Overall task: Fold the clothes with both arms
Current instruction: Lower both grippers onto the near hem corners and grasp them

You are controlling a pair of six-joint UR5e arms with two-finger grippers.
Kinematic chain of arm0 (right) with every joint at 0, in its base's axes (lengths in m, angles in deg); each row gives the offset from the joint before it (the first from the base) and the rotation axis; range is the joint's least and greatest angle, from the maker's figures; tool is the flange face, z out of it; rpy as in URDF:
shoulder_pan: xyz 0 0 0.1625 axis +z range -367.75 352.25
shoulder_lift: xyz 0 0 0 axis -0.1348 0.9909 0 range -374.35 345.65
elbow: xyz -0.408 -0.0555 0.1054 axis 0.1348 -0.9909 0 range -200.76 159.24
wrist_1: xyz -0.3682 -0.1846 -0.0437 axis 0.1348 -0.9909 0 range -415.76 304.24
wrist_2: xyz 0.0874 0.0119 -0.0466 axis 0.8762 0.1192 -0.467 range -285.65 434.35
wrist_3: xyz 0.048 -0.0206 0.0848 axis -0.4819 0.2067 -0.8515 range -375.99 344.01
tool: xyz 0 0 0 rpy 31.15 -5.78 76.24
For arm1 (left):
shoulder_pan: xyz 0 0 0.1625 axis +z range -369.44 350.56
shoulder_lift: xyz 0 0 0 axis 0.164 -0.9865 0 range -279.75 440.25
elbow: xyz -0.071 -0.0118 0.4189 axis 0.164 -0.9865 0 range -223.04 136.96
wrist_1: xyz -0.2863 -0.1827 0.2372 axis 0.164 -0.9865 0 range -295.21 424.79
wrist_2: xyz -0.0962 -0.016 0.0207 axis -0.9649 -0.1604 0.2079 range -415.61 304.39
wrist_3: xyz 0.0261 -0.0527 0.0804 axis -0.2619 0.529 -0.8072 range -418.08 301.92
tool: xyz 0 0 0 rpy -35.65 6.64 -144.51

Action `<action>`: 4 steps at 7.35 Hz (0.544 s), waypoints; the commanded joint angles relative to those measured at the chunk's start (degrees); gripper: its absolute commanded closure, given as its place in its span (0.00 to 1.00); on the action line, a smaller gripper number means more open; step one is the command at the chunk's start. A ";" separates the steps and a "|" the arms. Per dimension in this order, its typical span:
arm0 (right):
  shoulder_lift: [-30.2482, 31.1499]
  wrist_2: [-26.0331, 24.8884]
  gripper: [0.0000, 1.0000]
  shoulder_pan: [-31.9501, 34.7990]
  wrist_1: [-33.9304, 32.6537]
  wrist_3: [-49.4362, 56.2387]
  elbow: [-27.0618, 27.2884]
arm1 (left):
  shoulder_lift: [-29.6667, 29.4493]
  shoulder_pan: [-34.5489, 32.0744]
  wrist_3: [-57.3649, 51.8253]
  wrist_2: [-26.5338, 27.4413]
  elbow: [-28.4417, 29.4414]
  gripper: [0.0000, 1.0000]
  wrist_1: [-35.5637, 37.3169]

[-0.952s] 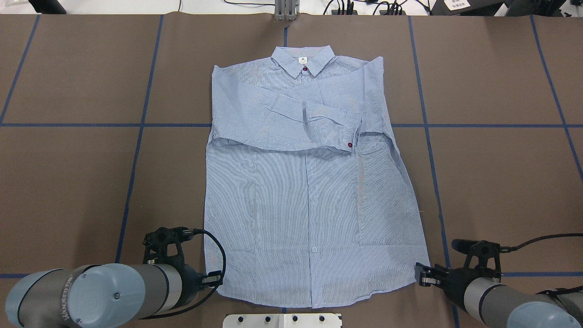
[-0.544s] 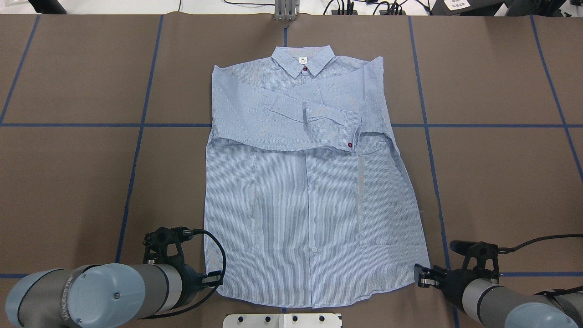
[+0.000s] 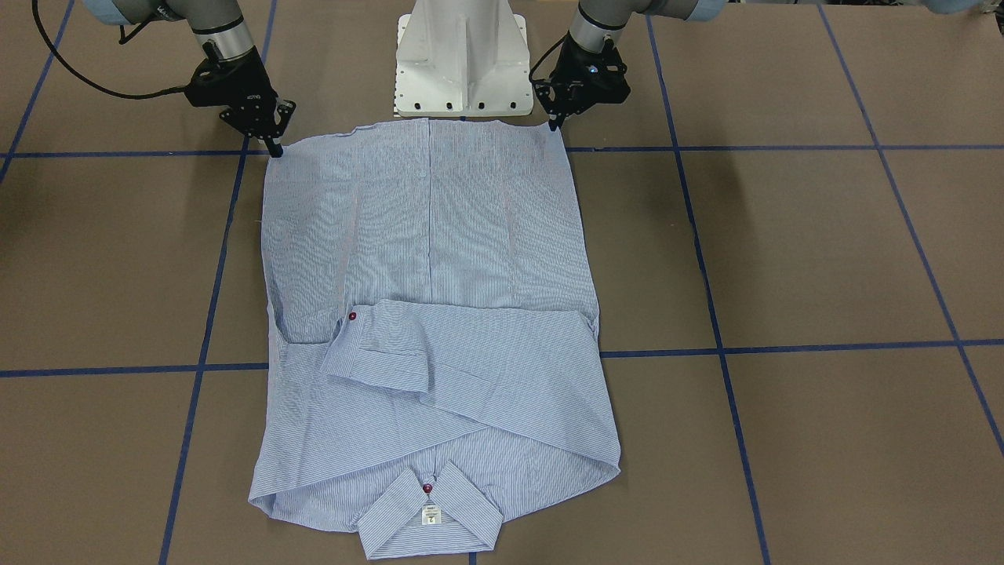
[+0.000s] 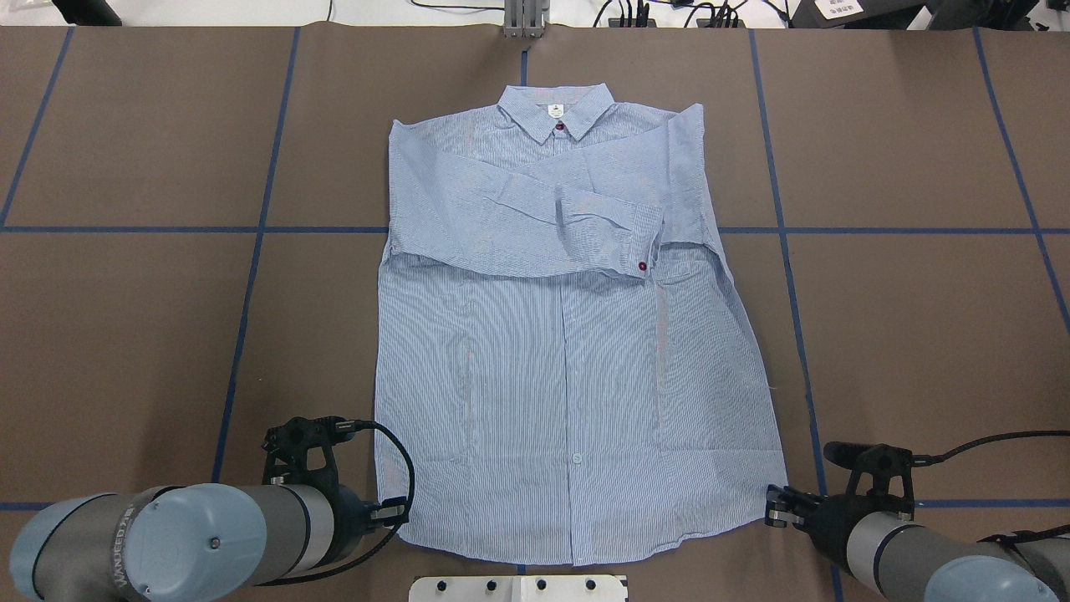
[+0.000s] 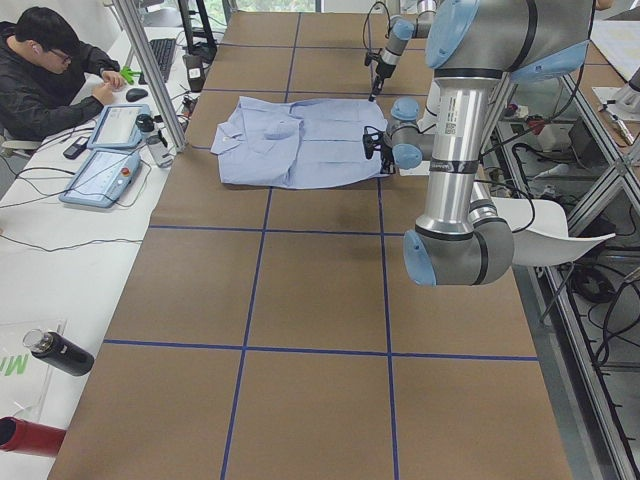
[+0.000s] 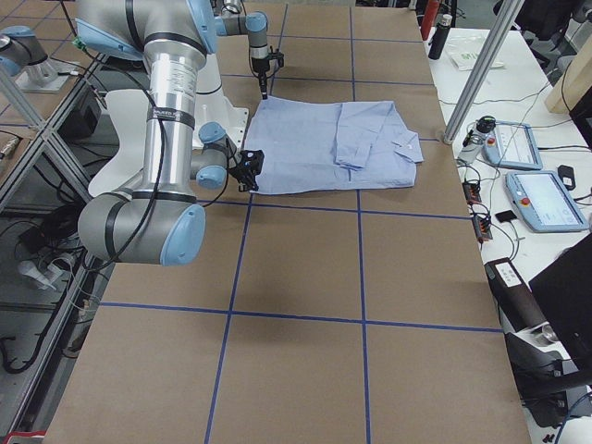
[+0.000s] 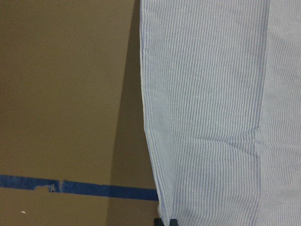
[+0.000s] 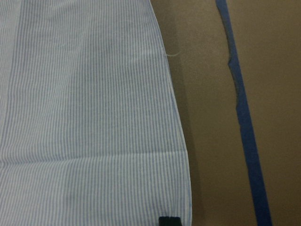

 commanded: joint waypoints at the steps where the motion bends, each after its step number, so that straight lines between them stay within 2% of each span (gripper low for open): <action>1: 0.05 0.01 1.00 0.08 0.00 0.09 0.60 | 0.00 0.00 0.00 0.00 -0.09 1.00 0.00; 3: 0.40 0.53 1.00 0.44 -0.09 0.18 3.84 | -0.09 -0.09 -0.09 -0.09 -0.17 1.00 0.00; 4: 0.58 0.71 1.00 0.52 -0.78 0.18 5.43 | 0.09 -0.26 -0.35 -0.26 -2.35 1.00 0.09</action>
